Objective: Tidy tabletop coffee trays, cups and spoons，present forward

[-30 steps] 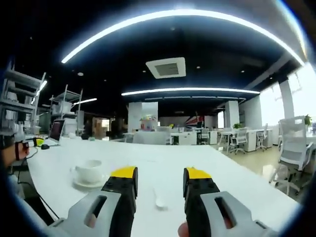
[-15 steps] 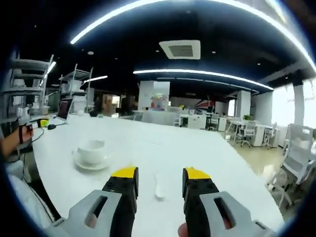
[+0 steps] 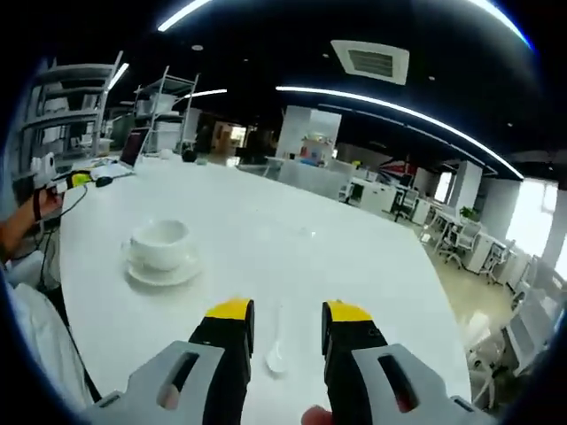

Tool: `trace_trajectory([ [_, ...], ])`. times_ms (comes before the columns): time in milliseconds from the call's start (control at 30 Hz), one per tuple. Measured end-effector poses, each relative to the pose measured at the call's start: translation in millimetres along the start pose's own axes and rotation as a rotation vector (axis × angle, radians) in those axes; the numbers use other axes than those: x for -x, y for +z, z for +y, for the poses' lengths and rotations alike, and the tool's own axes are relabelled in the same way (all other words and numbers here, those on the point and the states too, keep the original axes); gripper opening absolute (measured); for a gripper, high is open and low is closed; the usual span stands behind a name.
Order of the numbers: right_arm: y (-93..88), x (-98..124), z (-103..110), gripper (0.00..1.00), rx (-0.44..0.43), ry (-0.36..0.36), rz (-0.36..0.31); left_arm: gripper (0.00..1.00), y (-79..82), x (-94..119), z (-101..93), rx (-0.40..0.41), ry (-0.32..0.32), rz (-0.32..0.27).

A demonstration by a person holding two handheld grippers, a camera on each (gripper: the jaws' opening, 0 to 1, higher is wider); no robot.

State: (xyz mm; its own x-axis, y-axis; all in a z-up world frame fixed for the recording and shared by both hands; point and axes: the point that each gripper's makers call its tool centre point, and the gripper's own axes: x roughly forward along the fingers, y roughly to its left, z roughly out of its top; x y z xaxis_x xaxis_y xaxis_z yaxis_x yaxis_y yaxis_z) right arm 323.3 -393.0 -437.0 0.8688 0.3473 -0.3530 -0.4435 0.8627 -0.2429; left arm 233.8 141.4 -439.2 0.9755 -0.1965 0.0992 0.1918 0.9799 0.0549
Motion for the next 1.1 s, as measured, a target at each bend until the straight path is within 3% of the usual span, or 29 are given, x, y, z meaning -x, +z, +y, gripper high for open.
trace_trajectory([
  [267,-2.7,-27,2,0.29,-0.006,0.081,0.096,0.26,0.2,0,-5.2,-0.005,-0.041,0.008],
  [500,-5.1,-45,5,0.28,-0.006,0.119,0.150,0.26,1.6,3,-14.5,0.004,-0.117,0.019],
  [700,-14.9,-58,15,0.28,0.028,0.159,0.229,0.26,1.5,7,-25.4,0.015,-0.205,0.042],
  [767,-25.1,-61,22,0.28,0.047,0.193,0.288,0.27,4.3,9,-28.1,0.041,-0.234,0.032],
  [833,-34.4,-67,25,0.27,0.077,0.190,0.335,0.28,5.0,10,-27.1,0.044,-0.246,0.035],
  [1100,-49.6,-81,35,0.25,0.085,0.218,0.399,0.28,8.9,17,-27.9,0.021,-0.266,0.039],
])
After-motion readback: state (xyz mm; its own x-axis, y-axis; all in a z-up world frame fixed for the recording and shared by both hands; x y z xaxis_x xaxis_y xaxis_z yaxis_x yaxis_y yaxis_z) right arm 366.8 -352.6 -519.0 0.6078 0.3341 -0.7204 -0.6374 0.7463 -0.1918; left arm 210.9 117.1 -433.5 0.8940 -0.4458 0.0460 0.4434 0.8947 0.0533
